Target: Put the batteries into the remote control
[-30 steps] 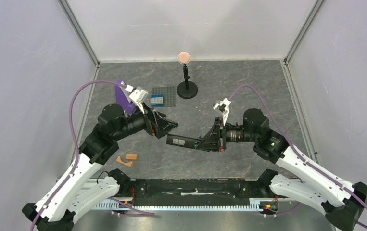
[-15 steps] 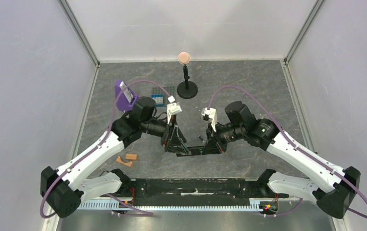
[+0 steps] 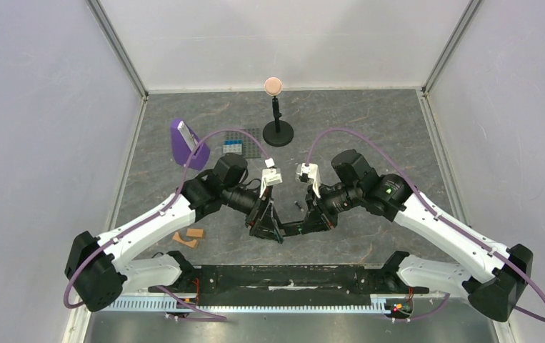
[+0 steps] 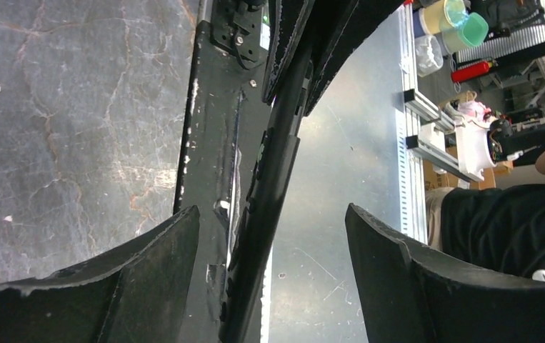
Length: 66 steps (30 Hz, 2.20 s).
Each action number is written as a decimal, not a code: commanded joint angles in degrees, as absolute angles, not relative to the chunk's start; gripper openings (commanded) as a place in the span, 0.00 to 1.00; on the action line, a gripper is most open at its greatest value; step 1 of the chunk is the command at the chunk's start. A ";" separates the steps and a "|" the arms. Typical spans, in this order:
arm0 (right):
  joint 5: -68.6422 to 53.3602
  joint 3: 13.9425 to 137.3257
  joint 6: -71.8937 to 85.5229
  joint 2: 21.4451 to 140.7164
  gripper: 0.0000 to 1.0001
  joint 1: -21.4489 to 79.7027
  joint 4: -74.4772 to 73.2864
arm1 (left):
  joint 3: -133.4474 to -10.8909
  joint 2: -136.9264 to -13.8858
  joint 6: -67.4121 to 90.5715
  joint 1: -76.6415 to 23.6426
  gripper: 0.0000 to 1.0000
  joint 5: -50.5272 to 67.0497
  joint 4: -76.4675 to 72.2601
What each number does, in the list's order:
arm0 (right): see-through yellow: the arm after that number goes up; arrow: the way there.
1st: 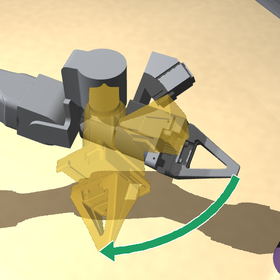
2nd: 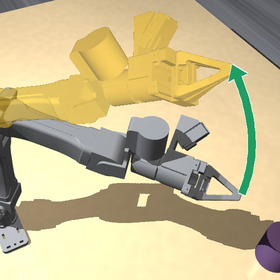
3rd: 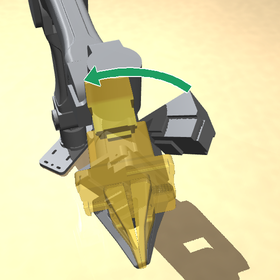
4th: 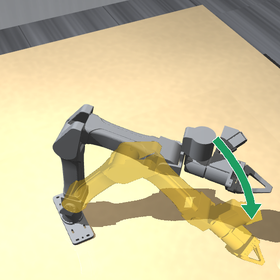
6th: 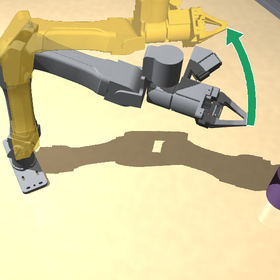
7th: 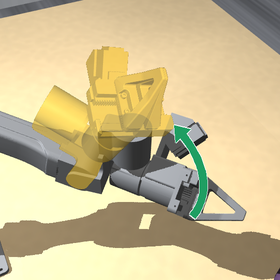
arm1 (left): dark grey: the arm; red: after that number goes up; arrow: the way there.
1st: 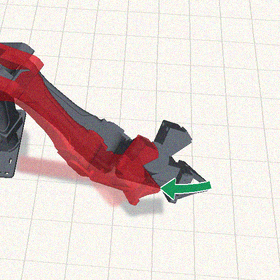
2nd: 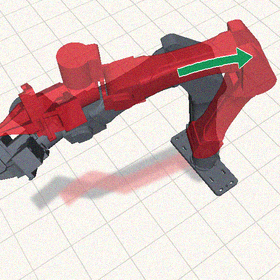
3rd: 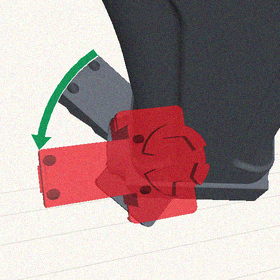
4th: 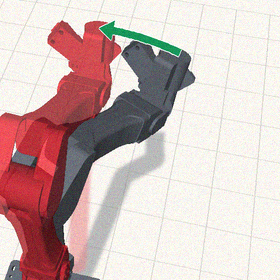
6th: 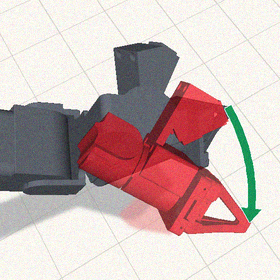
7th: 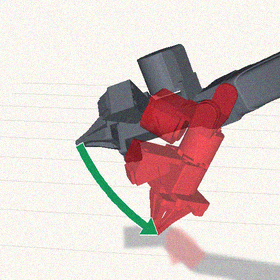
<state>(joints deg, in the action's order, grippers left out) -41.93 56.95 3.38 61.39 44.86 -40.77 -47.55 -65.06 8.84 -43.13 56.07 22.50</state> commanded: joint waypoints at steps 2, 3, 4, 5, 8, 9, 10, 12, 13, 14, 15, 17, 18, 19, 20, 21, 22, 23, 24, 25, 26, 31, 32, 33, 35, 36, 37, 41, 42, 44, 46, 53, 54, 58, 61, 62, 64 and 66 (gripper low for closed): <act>-47.89 58.89 5.55 61.47 0.00 44.91 -35.70 | -47.40 -66.82 7.10 -45.64 0.74 57.61 18.90; -48.43 58.94 5.96 61.59 0.00 44.91 -35.37 | -47.45 -67.11 7.04 -45.90 0.70 57.57 19.06; -48.68 58.91 6.29 61.65 0.00 44.91 -35.17 | -47.38 -67.30 6.97 -46.05 0.64 57.44 19.07; -48.77 58.96 6.40 61.54 0.00 44.90 -35.01 | -47.37 -67.36 6.87 -46.13 0.58 57.22 19.08; -48.11 58.64 6.73 61.14 0.00 44.91 -34.96 | -47.78 -67.41 7.01 -46.14 0.41 56.65 18.87; -47.84 58.60 6.95 61.07 0.00 44.89 -34.91 | -47.94 -67.54 7.23 -46.14 0.35 56.75 18.62; -47.46 58.48 7.42 60.87 0.00 44.91 -34.77 | -48.05 -67.58 7.50 -46.14 0.29 57.14 18.28; -46.77 58.32 8.81 60.43 0.12 44.90 -33.77 | -48.16 -67.67 8.02 -46.14 0.11 57.56 17.44; -46.67 58.05 9.38 59.99 0.27 44.91 -32.90 | -48.08 -67.61 8.40 -46.14 0.03 57.37 17.16; -45.53 57.66 10.38 59.30 0.50 44.90 -31.57 | -47.97 -67.43 8.87 -46.14 0.02 56.66 16.91; -44.08 56.96 11.93 58.03 0.66 44.92 -29.74 | -47.70 -67.23 9.84 -46.14 0.02 55.16 16.37; -40.65 55.57 14.62 55.51 0.91 44.93 -26.16 | -46.88 -66.45 12.08 -46.14 0.02 52.46 15.16; -38.88 55.03 16.10 54.35 0.96 44.86 -24.09 | -46.30 -65.86 13.14 -46.14 0.02 51.51 14.06; -37.08 54.32 17.63 53.00 0.98 44.83 -22.41 | -45.41 -65.06 14.95 -46.14 0.02 50.08 12.77; -34.84 53.46 19.95 51.39 0.98 44.82 -20.22 | -44.10 -64.27 16.88 -46.14 0.02 48.88 10.92; -31.99 52.62 21.70 50.15 0.98 44.80 -18.57 | -43.00 -63.28 18.56 -46.10 0.02 47.90 8.79; -29.92 52.04 23.30 48.89 0.98 44.80 -17.47 | -41.65 -62.20 20.36 -46.14 0.02 46.74 7.11; -26.14 51.61 24.83 47.98 0.98 44.74 -16.80 | -40.37 -60.85 21.94 -46.14 0.02 44.93 5.15; -22.79 51.11 26.56 47.10 0.98 44.66 -16.24 | -38.89 -59.39 23.89 -46.14 0.02 42.71 3.36; -20.45 50.90 28.04 46.64 0.98 44.49 -16.06 | -37.98 -58.09 25.41 -46.09 0.02 40.35 2.80; -17.47 50.88 29.73 46.55 0.98 44.23 -16.05 | -37.38 -56.42 26.72 -46.08 0.02 37.01 2.57; -10.57 50.38 32.81 47.86 0.98 42.81 -17.79 | -33.14 -48.09 33.80 -46.05 0.02 21.95 1.56; -8.35 49.71 32.57 48.34 0.94 42.71 -18.52 | -32.15 -46.44 35.16 -46.05 0.02 19.11 1.69; -7.14 49.00 32.20 48.71 0.88 42.71 -18.97 | -31.30 -44.57 36.37 -46.05 0.02 16.00 2.04; -5.21 46.94 32.15 50.36 0.74 42.76 -19.06 | -29.80 -41.07 39.00 -46.01 0.02 10.39 3.76; -5.22 45.79 31.92 51.44 0.67 42.72 -18.69 | -29.23 -39.32 39.98 -46.05 0.02 7.54 4.98; -5.62 44.76 31.74 53.10 0.64 42.71 -18.17 | -28.60 -37.90 41.06 -45.98 0.02 5.69 5.96; -4.22 42.73 29.56 60.52 0.56 45.51 -15.37 | -26.96 -33.01 43.36 -45.97 0.02 0.70 9.81; -2.81 42.63 28.71 62.38 0.56 46.46 -15.08 | -26.75 -32.29 43.67 -45.92 0.02 0.27 10.62; -0.92 42.70 26.95 66.89 0.56 47.14 -14.79 | -26.63 -31.18 44.38 -45.88 0.02 -1.09 12.52; -0.40 42.96 25.19 70.94 0.56 47.28 -14.66 | -26.39 -30.97 45.09 -45.88 0.02 -1.48 13.64; 2.68 45.79 17.65 82.36 0.56 47.43 -14.15 | -26.19 -32.40 46.84 -45.62 0.02 -0.26 14.85; 3.44 46.44 16.98 83.72 0.56 47.46 -13.90 | -26.19 -32.43 46.86 -45.62 0.02 -0.26 14.92; 4.10 49.43 14.10 88.33 0.48 47.46 -14.13 | -26.39 -32.19 46.52 -45.44 0.02 1.12 15.54; 4.37 51.34 12.06 91.27 0.41 47.50 -14.88 | -26.84 -32.14 46.17 -45.28 0.02 1.25 16.14; 4.53 51.75 11.39 92.24 0.39 47.47 -15.14 | -27.01 -32.16 45.99 -45.20 0.02 1.27 16.49; 5.14 52.33 10.11 93.46 0.34 47.46 -15.52 | -27.45 -32.14 45.58 -45.09 0.02 1.40 17.01; 5.43 52.54 8.39 94.48 0.30 47.47 -15.77 | -27.75 -32.16 45.19 -44.90 0.02 1.45 17.39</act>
